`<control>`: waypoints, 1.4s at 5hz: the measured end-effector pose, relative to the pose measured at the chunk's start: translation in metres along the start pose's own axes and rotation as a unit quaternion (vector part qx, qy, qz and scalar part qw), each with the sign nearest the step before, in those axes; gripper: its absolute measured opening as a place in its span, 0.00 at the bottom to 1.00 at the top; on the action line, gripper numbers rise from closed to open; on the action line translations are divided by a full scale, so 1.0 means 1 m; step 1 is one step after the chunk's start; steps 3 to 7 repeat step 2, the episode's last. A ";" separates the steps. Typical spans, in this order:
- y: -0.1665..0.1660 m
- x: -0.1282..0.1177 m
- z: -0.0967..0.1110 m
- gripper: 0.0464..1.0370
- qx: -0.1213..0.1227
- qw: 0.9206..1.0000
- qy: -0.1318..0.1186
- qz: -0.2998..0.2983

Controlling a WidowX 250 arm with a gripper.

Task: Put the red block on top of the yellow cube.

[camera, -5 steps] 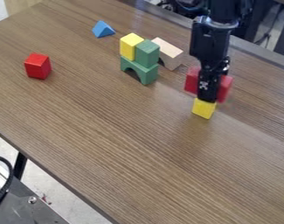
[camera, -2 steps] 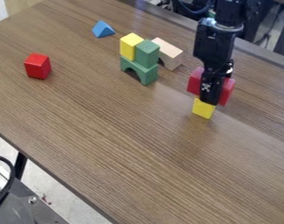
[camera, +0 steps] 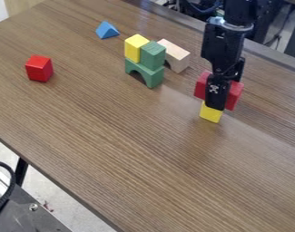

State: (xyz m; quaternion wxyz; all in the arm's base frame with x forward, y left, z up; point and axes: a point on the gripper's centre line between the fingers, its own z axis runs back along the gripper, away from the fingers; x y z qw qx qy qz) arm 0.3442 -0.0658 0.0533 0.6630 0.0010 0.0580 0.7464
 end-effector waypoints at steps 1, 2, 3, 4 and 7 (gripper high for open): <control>-0.003 0.000 0.008 0.96 0.000 1.000 -0.006 -0.010; -0.014 0.001 0.042 0.96 -0.013 0.998 -0.054 -0.040; -0.014 0.001 0.042 0.96 -0.013 0.998 -0.054 -0.040; -0.014 0.001 0.042 0.96 -0.013 0.998 -0.054 -0.040; -0.014 0.001 0.042 0.96 -0.013 0.998 -0.054 -0.040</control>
